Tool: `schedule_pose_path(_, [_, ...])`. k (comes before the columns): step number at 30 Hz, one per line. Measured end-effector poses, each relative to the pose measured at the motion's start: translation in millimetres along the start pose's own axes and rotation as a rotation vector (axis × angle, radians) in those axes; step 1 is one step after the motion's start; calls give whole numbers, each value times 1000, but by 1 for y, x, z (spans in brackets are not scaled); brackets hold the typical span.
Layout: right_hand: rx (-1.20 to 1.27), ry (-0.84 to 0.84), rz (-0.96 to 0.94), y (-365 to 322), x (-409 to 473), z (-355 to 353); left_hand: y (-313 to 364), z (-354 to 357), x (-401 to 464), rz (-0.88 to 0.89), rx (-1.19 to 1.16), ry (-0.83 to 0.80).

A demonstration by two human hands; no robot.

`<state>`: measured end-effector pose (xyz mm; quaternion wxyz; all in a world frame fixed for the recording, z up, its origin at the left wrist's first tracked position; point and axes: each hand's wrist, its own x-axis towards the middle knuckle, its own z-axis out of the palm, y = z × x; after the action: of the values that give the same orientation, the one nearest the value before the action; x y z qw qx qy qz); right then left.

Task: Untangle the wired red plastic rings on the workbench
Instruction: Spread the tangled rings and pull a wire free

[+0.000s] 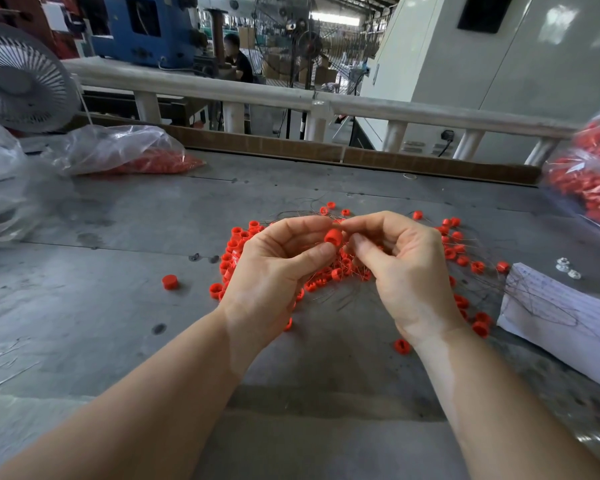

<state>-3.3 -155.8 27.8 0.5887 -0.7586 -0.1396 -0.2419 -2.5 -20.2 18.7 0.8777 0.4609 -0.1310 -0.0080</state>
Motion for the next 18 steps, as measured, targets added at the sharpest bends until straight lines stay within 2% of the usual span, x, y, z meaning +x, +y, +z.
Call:
schedule_pose_path(7, [2,1,-5,0,0,0,2,-1,-2,32,79,-19])
schedule_pose_path(18, [-21,1,-24,-2,0,0,1,-1,0,-8,57,-28])
